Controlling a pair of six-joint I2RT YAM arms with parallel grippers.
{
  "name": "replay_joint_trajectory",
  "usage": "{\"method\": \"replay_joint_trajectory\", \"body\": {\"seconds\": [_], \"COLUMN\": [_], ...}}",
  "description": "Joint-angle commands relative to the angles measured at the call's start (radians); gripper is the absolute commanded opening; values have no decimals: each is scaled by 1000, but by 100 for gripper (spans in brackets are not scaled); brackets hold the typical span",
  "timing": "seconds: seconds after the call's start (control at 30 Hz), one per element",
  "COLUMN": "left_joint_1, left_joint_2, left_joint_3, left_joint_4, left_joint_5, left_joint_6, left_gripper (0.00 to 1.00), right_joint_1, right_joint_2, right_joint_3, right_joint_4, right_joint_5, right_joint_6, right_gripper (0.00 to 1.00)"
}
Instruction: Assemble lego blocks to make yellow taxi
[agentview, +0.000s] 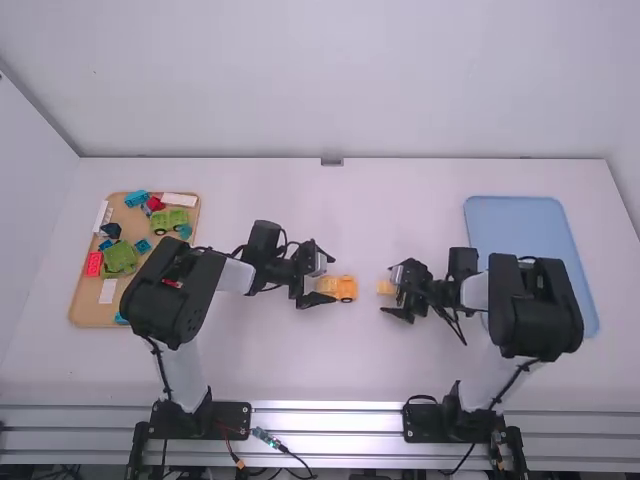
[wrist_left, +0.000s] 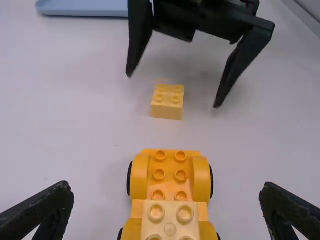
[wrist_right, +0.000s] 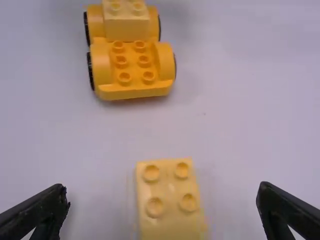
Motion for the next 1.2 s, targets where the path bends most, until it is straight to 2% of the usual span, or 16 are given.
{"method": "replay_joint_trajectory", "body": {"seconds": [0.0,0.13,0.27,0.33,0.43,0.67,0.7,0.8,1.0,1.17], "left_joint_1": [-3,-3,-3,-3,-3,4,2,-3,4,-3], "left_joint_2": [5,5,5,5,5,5,5,5,5,5], "left_joint_3": [-8,-8,-8,-8,-8,-8,-8,-8,-8,-8], "left_joint_4": [-3,-3,-3,-3,5,5,5,5,5,4], "left_joint_5": [28,28,28,26,29,29,28,29,29,28], "left_joint_6": [-7,-7,-6,-6,-7,-7,-6,-7,-7,-7], "left_gripper": [99,99,99,99,99,99,99,99,99,99], "right_joint_1": [-1,0,-1,-1,-1,-1,-1,-1,-1,-1], "right_joint_2": [52,105,117,122,141,155,155,155,155,155], "right_joint_3": [89,211,255,255,227,185,180,179,175,175], "right_joint_4": [-60,-301,-412,-414,-334,-197,-180,-178,-185,-185], "right_joint_5": [-65,-96,-78,-79,-53,-57,-56,-56,-31,-29], "right_joint_6": [-44,-181,-238,-233,-210,-91,-70,-52,-52,-45], "right_gripper": [99,100,100,100,95,92,89,72,59,37]}}
